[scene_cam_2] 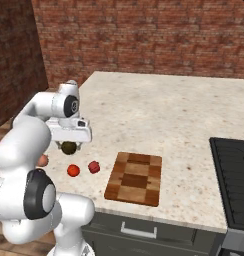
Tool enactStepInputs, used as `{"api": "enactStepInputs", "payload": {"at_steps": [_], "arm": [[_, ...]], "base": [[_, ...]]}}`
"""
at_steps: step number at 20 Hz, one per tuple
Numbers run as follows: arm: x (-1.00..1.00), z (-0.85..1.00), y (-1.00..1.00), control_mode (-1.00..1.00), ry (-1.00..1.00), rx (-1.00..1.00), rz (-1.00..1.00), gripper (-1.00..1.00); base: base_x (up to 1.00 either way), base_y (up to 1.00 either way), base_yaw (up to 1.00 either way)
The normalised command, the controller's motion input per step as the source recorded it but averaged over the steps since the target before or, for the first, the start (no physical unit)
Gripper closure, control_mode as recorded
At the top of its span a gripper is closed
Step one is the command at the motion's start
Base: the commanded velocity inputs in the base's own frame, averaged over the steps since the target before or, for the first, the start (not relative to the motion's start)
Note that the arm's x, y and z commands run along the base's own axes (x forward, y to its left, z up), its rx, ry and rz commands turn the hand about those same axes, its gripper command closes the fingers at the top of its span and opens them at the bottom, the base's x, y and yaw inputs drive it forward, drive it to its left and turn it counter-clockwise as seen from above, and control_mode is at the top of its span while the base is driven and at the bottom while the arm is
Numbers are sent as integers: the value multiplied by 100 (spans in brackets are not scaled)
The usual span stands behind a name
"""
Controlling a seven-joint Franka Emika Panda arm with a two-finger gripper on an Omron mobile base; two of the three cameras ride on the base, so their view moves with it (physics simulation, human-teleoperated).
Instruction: Place the avocado, onion, tomato, and bell pepper on the cutting board.
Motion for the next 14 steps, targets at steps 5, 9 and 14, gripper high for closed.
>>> {"api": "enactStepInputs", "payload": {"at_steps": [5,9,14], "arm": [[23,11,-50,-100,0,-1,5,100],[37,0,-55,-100,0,0,12,100],[27,0,-59,-100,-2,0,11,100]], "base": [[0,0,0],[0,0,0],[0,0,0]]}}
